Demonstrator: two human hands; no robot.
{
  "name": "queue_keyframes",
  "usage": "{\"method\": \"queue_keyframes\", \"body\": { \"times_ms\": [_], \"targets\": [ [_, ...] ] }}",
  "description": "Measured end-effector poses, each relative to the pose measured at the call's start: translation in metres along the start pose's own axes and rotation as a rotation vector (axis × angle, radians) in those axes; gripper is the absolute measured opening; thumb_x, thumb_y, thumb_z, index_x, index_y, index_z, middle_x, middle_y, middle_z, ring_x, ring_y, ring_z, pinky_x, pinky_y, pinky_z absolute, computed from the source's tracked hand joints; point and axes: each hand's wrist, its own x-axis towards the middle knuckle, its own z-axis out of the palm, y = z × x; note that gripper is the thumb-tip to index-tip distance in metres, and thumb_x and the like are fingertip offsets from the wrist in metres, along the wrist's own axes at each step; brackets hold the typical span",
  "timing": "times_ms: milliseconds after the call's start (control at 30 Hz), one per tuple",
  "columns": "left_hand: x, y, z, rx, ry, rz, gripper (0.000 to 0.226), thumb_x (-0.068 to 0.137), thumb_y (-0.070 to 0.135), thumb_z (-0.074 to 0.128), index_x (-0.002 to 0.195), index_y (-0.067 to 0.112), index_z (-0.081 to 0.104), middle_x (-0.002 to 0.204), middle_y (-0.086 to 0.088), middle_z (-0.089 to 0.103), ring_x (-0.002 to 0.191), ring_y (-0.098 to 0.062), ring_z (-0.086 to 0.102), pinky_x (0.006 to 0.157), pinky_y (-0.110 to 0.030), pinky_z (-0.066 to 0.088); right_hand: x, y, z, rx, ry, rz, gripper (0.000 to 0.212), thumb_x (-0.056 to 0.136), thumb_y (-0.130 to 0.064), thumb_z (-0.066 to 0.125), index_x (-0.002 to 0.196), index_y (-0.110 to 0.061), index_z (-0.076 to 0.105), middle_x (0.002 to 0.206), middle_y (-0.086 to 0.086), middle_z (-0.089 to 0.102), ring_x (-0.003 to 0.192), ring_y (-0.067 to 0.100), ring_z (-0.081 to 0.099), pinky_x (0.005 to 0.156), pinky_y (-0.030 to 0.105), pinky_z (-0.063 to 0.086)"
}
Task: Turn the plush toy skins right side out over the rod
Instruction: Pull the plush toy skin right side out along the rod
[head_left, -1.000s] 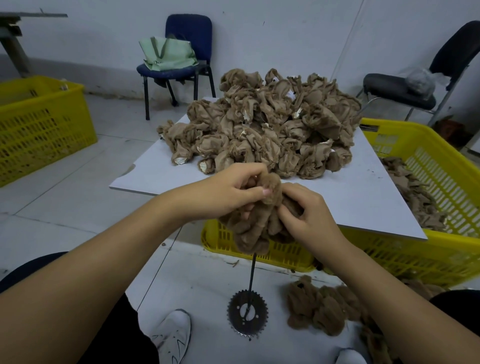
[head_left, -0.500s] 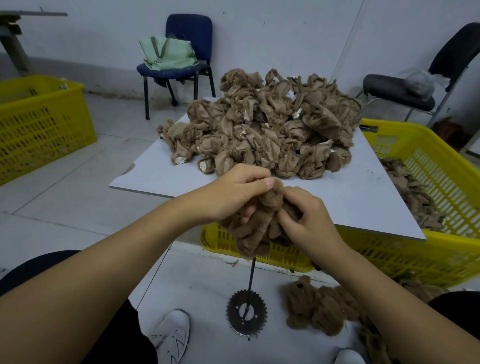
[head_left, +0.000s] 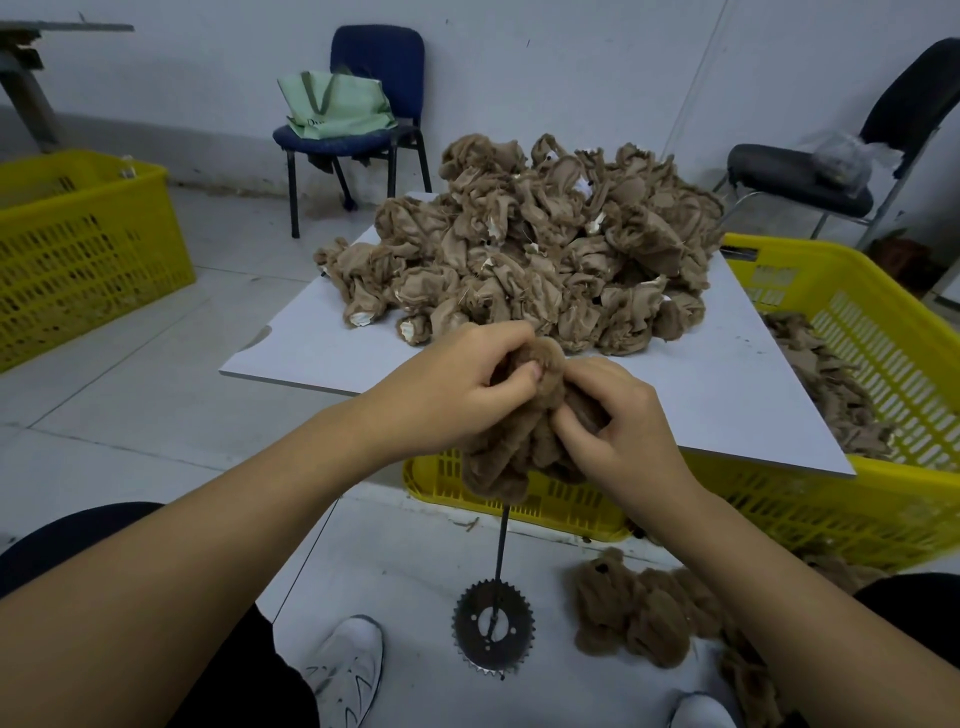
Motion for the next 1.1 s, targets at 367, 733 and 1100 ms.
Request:
{"method": "queue_keyframes", "body": {
  "times_ms": [367,733,1100],
  "targets": [
    [0.002,-0.001,0.011,-0.536,-0.020,-0.350,0.029,0.097,-0.001,0.043,0.070,0.010,0.047,0.042,-0.007,0.036,0.034,-0.019,0.033,0.042,-0.025,0.032,0.000,0.002,0.005,-0.021,-0.044,-0.017,0.013,0.089,-0.008,0.059,0.097,-0.007,0.068,0.086,0.004,0.066,0.083,0.020,0.057,0.072,0.041,0.048],
    [-0.002,-0.002,0.010,-0.587,-0.011,-0.260,0.024,0.094,0.002,0.049,0.072,0.010,0.047,0.047,-0.005,0.037,0.040,-0.016,0.034,0.040,-0.024,0.031,0.001,0.001,-0.001,0.000,0.003,-0.061,0.021,0.088,-0.001,0.063,0.106,-0.007,0.071,0.096,0.002,0.070,0.090,0.020,0.061,0.077,0.040,0.051],
    [-0.005,-0.007,0.022,-0.760,-0.019,-0.321,0.023,0.098,-0.005,0.039,0.079,0.001,0.050,0.043,-0.008,0.036,0.037,-0.019,0.034,0.048,-0.033,0.032,-0.002,0.003,0.001,-0.032,0.012,-0.062,0.020,0.087,-0.005,0.063,0.103,-0.010,0.072,0.093,-0.002,0.070,0.086,0.016,0.060,0.076,0.043,0.050]
  ]
}}
